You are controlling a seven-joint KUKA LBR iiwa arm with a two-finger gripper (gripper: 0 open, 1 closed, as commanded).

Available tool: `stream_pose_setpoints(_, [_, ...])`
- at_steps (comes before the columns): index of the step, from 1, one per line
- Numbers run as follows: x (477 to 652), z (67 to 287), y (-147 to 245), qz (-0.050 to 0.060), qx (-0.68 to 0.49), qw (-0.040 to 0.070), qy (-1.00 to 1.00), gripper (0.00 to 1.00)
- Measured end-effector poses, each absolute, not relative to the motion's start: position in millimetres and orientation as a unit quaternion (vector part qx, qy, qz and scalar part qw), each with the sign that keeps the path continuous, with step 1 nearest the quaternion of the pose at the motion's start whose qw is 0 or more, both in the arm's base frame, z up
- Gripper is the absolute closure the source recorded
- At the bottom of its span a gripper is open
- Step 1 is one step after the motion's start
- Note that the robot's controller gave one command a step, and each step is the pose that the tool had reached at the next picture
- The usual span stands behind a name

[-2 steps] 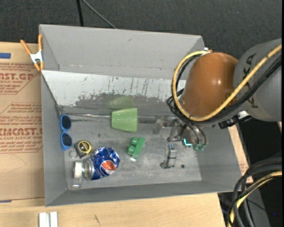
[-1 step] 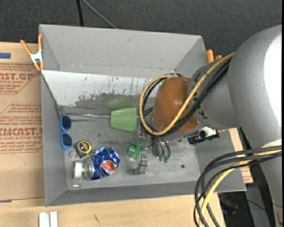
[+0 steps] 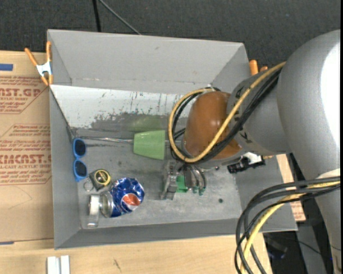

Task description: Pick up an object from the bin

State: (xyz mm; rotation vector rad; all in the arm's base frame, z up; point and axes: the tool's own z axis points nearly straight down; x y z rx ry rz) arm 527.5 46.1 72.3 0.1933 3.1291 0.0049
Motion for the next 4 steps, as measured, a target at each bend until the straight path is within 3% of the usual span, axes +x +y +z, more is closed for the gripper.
stream_pose_setpoints(1, [523.1, 69.1, 45.5, 0.0, 0.061, -0.004, 0.998, 0.0])
stream_pose_setpoints(2, [488.3, 91.6, -10.8, -0.001, 0.159, -0.001, 0.987, 0.0])
stream_pose_setpoints(3, [513.8, 69.8, 17.8, 0.001, 0.166, 0.0, 0.986, 0.0])
stream_pose_setpoints(4, [479.5, 69.5, -33.1, -0.001, 0.181, 0.0, 0.983, 0.0])
